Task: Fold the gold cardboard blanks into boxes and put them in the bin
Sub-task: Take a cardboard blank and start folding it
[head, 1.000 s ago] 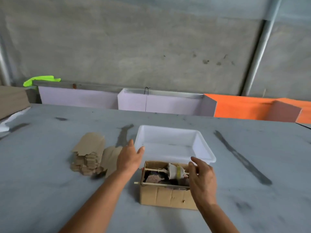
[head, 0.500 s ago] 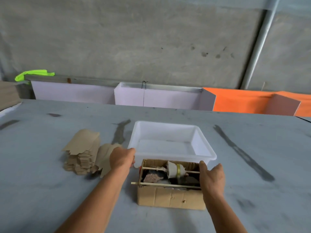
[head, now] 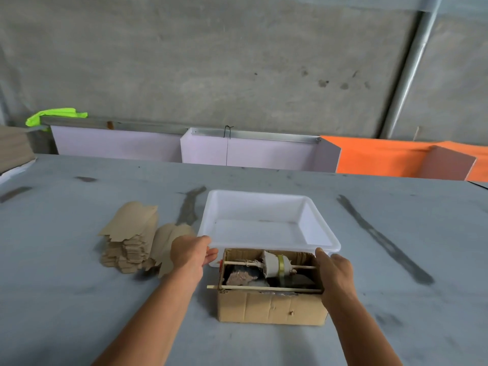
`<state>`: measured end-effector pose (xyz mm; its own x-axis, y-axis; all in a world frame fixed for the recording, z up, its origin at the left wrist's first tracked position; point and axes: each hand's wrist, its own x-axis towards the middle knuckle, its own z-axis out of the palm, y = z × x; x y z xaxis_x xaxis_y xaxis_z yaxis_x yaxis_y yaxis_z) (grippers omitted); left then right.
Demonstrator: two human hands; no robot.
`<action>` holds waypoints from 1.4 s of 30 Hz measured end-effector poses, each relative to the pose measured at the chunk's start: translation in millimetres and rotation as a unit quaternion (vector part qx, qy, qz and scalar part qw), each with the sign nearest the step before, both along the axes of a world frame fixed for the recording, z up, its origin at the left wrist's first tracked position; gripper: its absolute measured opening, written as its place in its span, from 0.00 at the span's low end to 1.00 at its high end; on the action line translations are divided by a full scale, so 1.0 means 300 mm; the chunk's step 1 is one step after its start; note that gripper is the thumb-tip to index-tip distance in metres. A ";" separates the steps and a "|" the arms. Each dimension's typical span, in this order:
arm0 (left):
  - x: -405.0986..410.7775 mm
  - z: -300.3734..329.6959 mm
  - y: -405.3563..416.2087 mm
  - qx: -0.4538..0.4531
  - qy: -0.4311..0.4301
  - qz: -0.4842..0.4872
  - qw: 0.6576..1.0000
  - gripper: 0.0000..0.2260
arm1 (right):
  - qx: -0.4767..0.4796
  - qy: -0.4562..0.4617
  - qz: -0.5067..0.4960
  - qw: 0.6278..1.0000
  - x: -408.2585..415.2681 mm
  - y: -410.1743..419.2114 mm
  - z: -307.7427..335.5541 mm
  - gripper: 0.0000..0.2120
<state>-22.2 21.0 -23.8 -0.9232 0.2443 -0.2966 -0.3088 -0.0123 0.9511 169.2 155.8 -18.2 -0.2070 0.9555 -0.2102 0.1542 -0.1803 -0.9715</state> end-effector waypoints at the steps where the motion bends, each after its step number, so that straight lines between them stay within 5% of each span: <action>1: 0.003 -0.002 -0.002 0.001 0.001 0.002 1.000 0.03 | 0.000 0.003 0.002 1.000 -0.002 0.001 -0.003 0.10; 19: 0.047 -0.023 -0.010 -0.008 0.016 0.044 0.999 0.09 | 0.042 -0.019 0.017 0.999 0.008 -0.016 0.015 0.08; 23: 0.033 -0.008 -0.023 -0.021 0.021 0.023 0.999 0.09 | 0.164 -0.144 0.011 0.976 0.007 -0.035 0.025 0.09; 25: 0.026 -0.005 -0.029 -0.027 0.021 0.010 0.999 0.10 | 0.243 -0.200 0.003 0.949 -0.002 -0.061 0.039 0.18; 32: 0.024 -0.008 -0.059 -0.064 0.069 -0.034 0.995 0.12 | 0.373 -0.165 0.132 0.903 -0.114 -0.198 0.103 0.20; 36: 0.028 -0.030 -0.129 -0.170 0.219 0.004 0.961 0.10 | 0.431 -0.178 0.221 0.856 -0.216 -0.294 0.088 0.19; 42: -0.076 -0.037 -0.279 -0.309 0.460 0.099 0.827 0.09 | 0.473 -0.143 0.324 0.807 -0.386 -0.450 0.076 0.14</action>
